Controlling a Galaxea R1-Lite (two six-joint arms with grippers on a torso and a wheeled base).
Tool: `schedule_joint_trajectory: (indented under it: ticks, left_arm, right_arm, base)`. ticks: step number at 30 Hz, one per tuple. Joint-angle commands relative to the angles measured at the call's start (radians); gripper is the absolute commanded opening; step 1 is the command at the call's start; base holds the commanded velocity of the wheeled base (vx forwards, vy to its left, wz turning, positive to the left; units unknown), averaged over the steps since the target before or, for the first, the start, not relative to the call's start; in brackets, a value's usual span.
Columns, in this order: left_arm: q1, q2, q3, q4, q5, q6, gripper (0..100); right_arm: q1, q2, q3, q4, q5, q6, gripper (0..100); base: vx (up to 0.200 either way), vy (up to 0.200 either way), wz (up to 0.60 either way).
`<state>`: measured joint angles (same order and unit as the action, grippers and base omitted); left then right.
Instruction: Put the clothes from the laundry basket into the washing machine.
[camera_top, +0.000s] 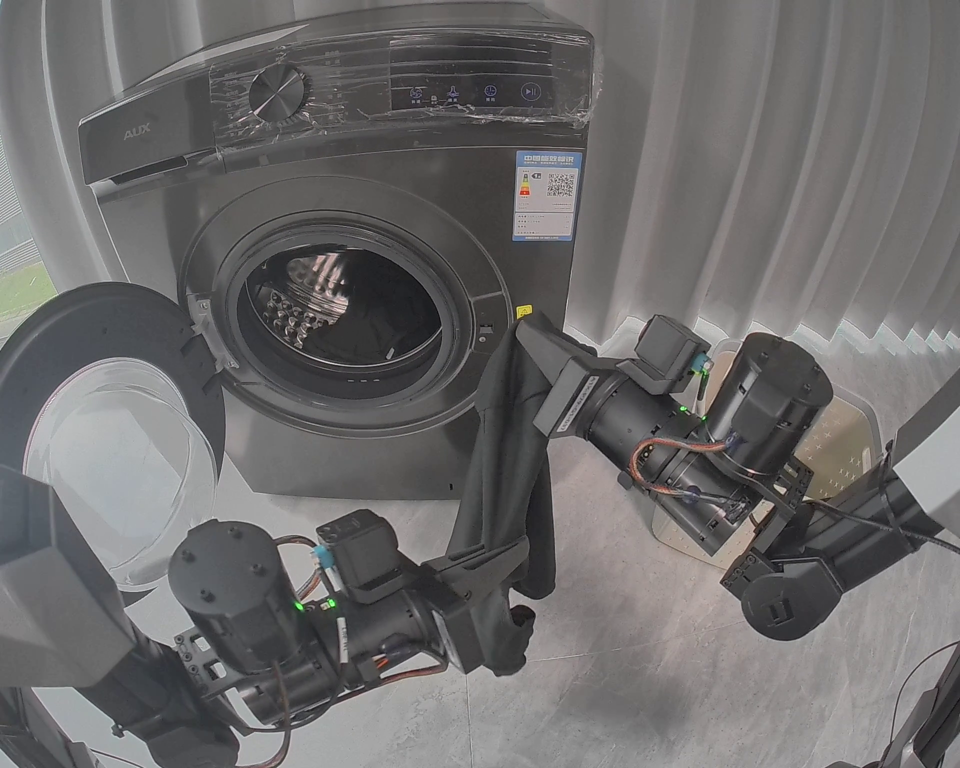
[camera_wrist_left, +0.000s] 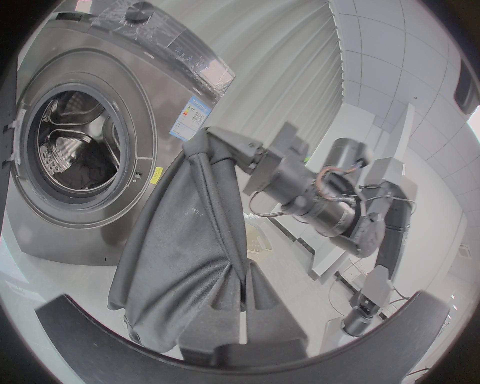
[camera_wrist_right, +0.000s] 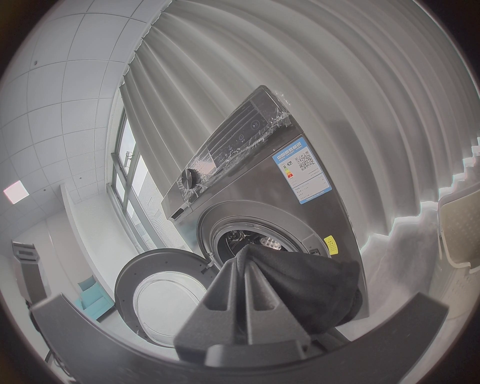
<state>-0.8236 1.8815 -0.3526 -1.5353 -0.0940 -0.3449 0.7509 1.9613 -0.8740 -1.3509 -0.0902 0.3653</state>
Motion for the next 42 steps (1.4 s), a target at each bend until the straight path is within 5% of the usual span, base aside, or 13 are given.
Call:
schedule_joint_trajectory:
  ticks: [1,10,11,21,28,37,42]
  left_arm:
    - [-0.042,-0.15,0.075,-0.008,-0.006,0.0,0]
    - [-0.045,-0.216,0.099,-0.009,-0.007,0.0,0]
    - [-0.045,-0.216,0.098,-0.009,-0.001,0.001,0]
    - [-0.032,-0.22,0.07,-0.005,0.016,0.001,0]
    - [-0.014,-0.191,-0.019,0.046,0.18,0.06,0]
    - [0.011,-0.2,-0.121,0.139,0.335,0.064,0]
    - [0.023,-0.205,-0.129,0.15,0.355,0.076,0]
  right_arm:
    - [-0.016,0.038,0.004,-0.008,0.004,-0.002,0]
    - [-0.015,0.061,0.004,-0.047,0.037,-0.005,0]
    - [-0.01,0.061,0.006,-0.047,0.033,-0.005,100]
    - [-0.054,0.071,0.115,-0.065,0.027,-0.013,100]
    - [-0.073,0.065,0.198,-0.094,0.026,-0.043,100]
    - [-0.096,0.034,0.26,-0.12,0.026,-0.075,100]
    - [-0.104,0.024,0.271,-0.12,0.026,-0.077,100]
  base:
    - [0.0,0.0,0.0]
    - [0.0,0.0,0.0]
    - [0.0,0.0,0.0]
    - [0.0,0.0,0.0]
    - [0.0,0.0,0.0]
    - [0.0,0.0,0.0]
    - [0.0,0.0,0.0]
